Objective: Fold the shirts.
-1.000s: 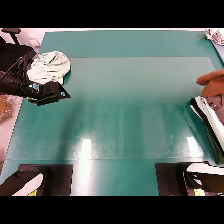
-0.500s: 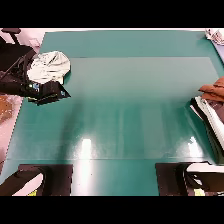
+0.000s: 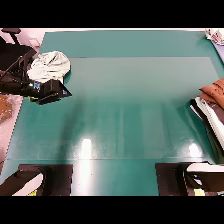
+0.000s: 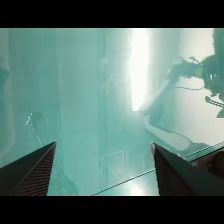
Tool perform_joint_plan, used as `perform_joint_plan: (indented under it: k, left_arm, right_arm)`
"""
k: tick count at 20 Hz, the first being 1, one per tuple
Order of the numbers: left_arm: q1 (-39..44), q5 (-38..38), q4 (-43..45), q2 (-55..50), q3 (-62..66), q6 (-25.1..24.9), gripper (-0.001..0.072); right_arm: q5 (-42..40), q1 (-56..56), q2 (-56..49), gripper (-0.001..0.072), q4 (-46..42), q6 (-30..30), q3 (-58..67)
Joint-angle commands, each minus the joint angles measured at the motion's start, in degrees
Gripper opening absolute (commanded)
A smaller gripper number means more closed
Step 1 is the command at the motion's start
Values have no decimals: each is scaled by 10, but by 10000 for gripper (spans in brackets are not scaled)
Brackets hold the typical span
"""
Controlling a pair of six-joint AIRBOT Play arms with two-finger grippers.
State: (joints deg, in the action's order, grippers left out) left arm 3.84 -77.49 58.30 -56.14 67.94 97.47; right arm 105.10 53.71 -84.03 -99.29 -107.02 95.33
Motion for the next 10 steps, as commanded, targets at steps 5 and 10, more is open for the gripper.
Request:
perform_joint_plan:
  k: [5,10]
  left_arm:
    - [0,2,-4,0,0,-25,697]
    - [0,-6,-3,0,0,-62,697]
  right_arm:
    - [-33,0,81,708,-222,-31,75]
    - [-236,-2,146,706,186,-9,249]
